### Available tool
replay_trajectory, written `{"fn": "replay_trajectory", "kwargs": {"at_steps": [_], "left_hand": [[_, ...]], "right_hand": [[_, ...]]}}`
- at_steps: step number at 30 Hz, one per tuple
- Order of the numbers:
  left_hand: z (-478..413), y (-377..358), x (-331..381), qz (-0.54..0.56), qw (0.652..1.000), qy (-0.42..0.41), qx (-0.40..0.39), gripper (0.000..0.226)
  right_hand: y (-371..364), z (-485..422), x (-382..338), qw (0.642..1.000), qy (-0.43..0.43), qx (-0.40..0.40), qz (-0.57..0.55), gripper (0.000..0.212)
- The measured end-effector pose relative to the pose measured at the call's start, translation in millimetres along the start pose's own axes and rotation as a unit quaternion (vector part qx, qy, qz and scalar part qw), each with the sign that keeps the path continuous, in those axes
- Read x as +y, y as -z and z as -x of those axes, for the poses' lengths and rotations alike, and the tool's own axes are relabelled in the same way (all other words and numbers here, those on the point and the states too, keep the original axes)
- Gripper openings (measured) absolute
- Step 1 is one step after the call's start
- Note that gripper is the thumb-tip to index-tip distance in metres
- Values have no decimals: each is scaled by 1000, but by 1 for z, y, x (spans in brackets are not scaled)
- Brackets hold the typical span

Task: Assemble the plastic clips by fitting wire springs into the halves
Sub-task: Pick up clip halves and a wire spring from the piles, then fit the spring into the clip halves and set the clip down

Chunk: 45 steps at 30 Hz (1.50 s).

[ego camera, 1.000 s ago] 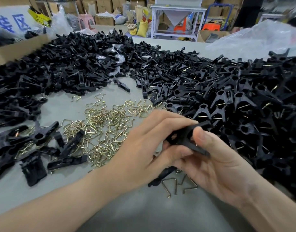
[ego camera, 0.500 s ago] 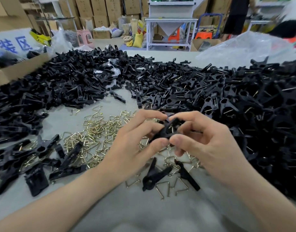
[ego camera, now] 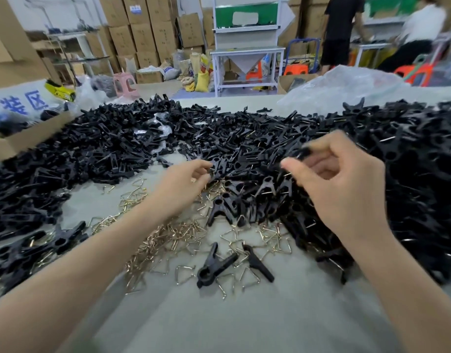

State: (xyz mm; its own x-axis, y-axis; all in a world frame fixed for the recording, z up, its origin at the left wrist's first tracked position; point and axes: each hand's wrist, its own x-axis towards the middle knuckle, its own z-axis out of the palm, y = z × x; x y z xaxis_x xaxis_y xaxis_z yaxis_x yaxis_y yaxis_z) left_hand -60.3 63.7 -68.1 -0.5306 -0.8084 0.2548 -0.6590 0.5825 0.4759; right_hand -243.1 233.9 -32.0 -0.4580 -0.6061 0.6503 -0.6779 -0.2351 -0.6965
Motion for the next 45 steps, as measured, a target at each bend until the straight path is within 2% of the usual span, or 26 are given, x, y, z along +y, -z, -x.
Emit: {"fn": "replay_trajectory", "kwargs": {"at_steps": [2,4,6,8,10,12,14,15,17,19,20,23,27,34,37,40,45], "left_hand": [[-17,-7,4,-39,999,9,-5,34],[-28,-11,6,-93,996,7,-9,29],[-35,-11,6,-103,995,14,-10,22],[-36,-8,5,-92,996,19,-9,15],[-31,0,7,-66,997,26,6,8],[-16,11,13,4,998,33,45,8],[5,17,25,147,986,30,66,11],[20,17,33,219,974,12,64,14],[49,11,48,280,955,-53,78,22],[70,3,57,278,948,-100,116,29],[77,0,58,287,944,-104,128,28],[87,-5,55,323,930,-102,143,21],[92,-9,54,388,908,-78,136,23],[84,-10,47,456,867,-8,203,25],[83,-10,46,475,859,41,186,13],[84,-10,47,478,857,75,177,19],[86,-9,47,486,857,80,155,14]], "right_hand": [[1,-2,9,996,-3,15,84,41],[0,-2,18,984,-14,5,178,55],[-2,0,23,972,-36,-11,230,67],[-5,3,24,967,-50,-3,248,67],[-7,6,19,968,-38,23,246,57],[-13,11,11,978,19,40,204,44],[-22,20,1,988,79,22,134,31],[-28,25,-5,993,83,1,84,27],[-37,35,-19,997,-5,-48,-53,24],[-45,43,-29,965,-148,-79,-201,22],[-47,44,-30,951,-187,-75,-234,20],[-46,44,-27,930,-238,-95,-265,21],[-46,44,-22,896,-290,-146,-302,12],[-51,44,-17,861,-335,-110,-366,14],[-48,40,-15,835,-359,-99,-405,14],[-46,37,-14,806,-389,-86,-438,20],[-46,37,-14,798,-405,-99,-435,18]]}}
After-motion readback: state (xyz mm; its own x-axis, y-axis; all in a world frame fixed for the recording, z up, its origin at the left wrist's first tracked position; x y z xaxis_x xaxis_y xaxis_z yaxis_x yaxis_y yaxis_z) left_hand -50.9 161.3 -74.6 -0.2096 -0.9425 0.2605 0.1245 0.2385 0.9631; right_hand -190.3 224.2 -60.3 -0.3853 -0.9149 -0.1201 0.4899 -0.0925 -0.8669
